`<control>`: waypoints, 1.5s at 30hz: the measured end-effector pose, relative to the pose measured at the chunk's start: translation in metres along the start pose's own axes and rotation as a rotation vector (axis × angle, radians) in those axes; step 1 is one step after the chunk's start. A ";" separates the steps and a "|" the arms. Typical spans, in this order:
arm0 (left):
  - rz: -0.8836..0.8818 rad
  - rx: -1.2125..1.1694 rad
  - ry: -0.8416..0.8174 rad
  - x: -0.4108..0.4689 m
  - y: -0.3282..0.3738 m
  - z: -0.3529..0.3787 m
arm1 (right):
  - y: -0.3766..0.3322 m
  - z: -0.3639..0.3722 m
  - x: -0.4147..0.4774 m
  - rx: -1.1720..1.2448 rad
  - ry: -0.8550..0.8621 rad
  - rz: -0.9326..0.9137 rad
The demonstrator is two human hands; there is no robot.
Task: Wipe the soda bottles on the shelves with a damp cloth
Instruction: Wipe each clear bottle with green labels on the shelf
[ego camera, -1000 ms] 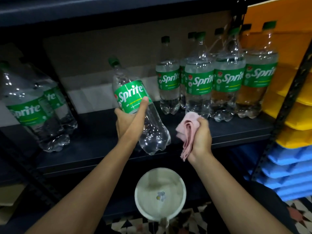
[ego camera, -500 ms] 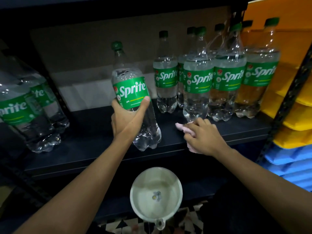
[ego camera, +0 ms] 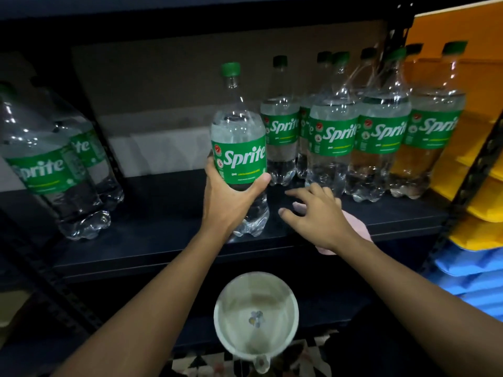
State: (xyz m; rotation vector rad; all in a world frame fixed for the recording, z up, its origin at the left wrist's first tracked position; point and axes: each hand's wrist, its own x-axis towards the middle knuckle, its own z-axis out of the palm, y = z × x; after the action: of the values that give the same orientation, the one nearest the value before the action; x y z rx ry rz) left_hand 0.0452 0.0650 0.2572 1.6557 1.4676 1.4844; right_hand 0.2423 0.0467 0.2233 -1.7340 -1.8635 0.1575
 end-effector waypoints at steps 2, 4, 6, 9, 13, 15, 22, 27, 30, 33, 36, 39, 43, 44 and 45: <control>-0.013 -0.006 -0.059 -0.001 -0.006 -0.009 | -0.011 0.003 0.004 0.108 -0.026 -0.016; -0.052 0.031 -0.094 -0.007 -0.018 -0.019 | -0.015 0.006 0.010 0.165 -0.029 -0.018; -0.077 0.082 -0.120 -0.015 -0.035 -0.029 | -0.020 0.009 0.013 0.180 -0.049 -0.025; -0.113 0.112 -0.155 -0.026 -0.055 -0.038 | -0.024 0.013 0.015 0.113 -0.116 -0.054; -0.118 0.100 -0.224 -0.021 -0.061 -0.035 | -0.019 0.017 0.020 0.094 -0.161 -0.016; -0.111 0.089 -0.234 -0.016 -0.060 -0.028 | -0.017 0.020 0.024 0.110 -0.145 0.012; -0.142 0.150 -0.302 0.009 -0.057 0.011 | -0.007 0.036 0.031 0.291 -0.008 0.156; -0.156 0.137 -0.273 0.015 -0.049 0.041 | -0.002 0.043 0.031 0.374 0.097 0.245; -0.158 0.130 -0.267 0.018 -0.049 0.055 | 0.001 0.045 0.031 0.380 0.153 0.276; -0.156 0.129 -0.275 0.020 -0.049 0.064 | 0.001 0.045 0.031 0.401 0.200 0.309; -0.158 0.125 -0.282 0.021 -0.047 0.072 | 0.001 0.044 0.030 0.399 0.230 0.318; -0.155 0.114 -0.275 0.022 -0.047 0.077 | -0.002 0.042 0.026 0.423 0.262 0.319; -0.153 0.121 -0.272 0.023 -0.047 0.078 | -0.005 0.038 0.022 0.420 0.229 0.297; -0.155 0.121 -0.272 0.023 -0.048 0.078 | -0.005 0.036 0.020 0.385 0.236 0.262; -0.160 0.119 -0.274 0.023 -0.049 0.078 | -0.005 0.033 0.017 0.297 0.266 0.222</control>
State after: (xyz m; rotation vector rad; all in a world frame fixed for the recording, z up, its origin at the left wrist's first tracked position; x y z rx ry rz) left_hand 0.0931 0.1238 0.2010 1.6890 1.5168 1.0567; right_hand 0.2225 0.0719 0.2041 -1.6585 -1.3801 0.2626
